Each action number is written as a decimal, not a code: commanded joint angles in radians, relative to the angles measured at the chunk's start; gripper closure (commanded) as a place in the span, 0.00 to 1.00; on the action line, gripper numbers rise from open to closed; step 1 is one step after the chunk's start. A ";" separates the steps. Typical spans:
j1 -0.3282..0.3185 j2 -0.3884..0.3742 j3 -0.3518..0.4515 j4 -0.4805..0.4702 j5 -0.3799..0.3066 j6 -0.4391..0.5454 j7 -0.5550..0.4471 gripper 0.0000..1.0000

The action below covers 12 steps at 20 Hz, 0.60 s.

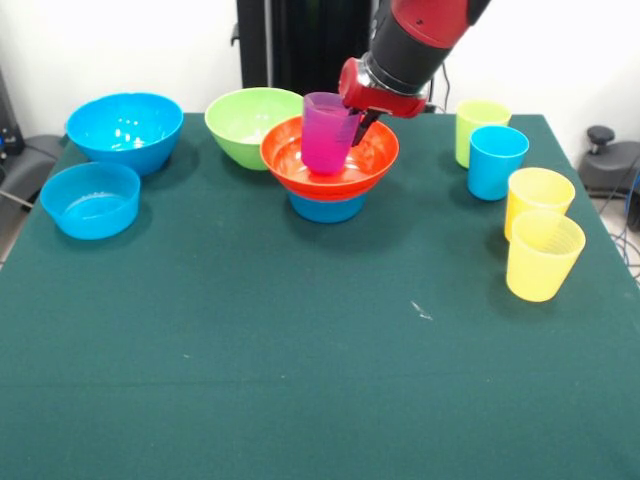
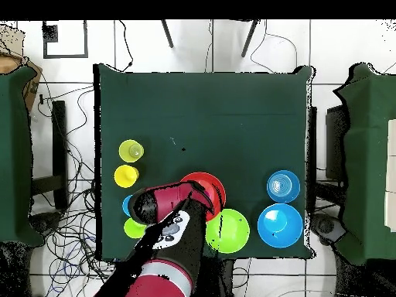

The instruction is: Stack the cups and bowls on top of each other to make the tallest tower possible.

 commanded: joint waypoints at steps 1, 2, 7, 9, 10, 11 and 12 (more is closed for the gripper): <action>-0.006 0.017 0.113 -0.012 0.054 -0.019 0.153 1.00; -0.007 0.017 0.113 -0.011 0.054 -0.020 0.151 1.00; -0.012 0.022 0.117 -0.015 0.067 -0.007 0.150 1.00; -0.011 0.027 0.115 -0.019 0.068 -0.004 0.147 1.00; -0.011 0.029 0.115 -0.022 0.070 -0.001 0.145 1.00; -0.011 0.028 0.114 -0.019 0.070 -0.003 0.144 1.00; -0.011 0.030 0.114 -0.022 0.072 0.000 0.143 1.00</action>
